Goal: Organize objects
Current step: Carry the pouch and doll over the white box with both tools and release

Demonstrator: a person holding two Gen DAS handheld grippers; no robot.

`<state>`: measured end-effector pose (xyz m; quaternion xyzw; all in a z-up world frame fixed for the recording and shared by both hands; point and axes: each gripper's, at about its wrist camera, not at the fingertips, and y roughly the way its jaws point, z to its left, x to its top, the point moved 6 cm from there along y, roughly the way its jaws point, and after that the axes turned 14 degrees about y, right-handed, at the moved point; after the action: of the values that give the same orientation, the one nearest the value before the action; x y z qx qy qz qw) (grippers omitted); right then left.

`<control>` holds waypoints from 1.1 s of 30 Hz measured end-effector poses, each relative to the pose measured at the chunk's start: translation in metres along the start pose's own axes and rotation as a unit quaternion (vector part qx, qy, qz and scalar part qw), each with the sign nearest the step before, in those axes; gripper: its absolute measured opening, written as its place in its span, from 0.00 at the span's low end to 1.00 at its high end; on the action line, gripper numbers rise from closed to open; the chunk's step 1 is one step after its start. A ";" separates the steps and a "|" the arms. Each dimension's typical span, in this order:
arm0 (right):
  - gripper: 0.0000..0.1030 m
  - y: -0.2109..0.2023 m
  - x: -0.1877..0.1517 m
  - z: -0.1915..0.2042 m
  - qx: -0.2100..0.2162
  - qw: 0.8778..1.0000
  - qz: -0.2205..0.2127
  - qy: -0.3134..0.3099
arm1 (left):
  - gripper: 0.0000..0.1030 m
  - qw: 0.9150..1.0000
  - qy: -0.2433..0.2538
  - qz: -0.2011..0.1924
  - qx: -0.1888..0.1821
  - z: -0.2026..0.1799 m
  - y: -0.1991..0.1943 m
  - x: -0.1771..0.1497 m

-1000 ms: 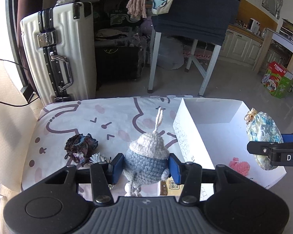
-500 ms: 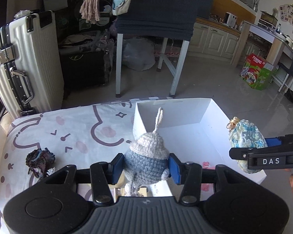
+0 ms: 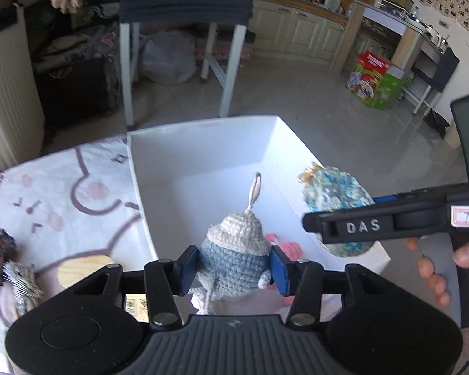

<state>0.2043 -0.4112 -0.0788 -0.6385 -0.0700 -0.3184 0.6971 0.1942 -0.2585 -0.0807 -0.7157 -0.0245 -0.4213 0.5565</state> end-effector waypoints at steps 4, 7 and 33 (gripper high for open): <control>0.83 0.007 -0.003 -0.008 0.000 1.000 0.014 0.001 | 0.48 1.000 0.018 0.018 -0.011 -0.013 0.015 -0.004; 0.83 0.015 -0.006 -0.013 -0.002 1.000 0.028 0.004 | 0.48 0.999 0.025 0.037 -0.017 -0.017 0.026 -0.009; 0.83 0.049 0.002 -0.032 -0.012 0.997 0.047 0.058 | 0.48 0.992 0.027 0.121 -0.039 -0.013 0.068 -0.028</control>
<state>0.2225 -0.4425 -0.1251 -0.6300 0.0043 -0.3222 0.7066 0.2026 -0.2829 -0.1506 -0.7229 0.0936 -0.3710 0.5754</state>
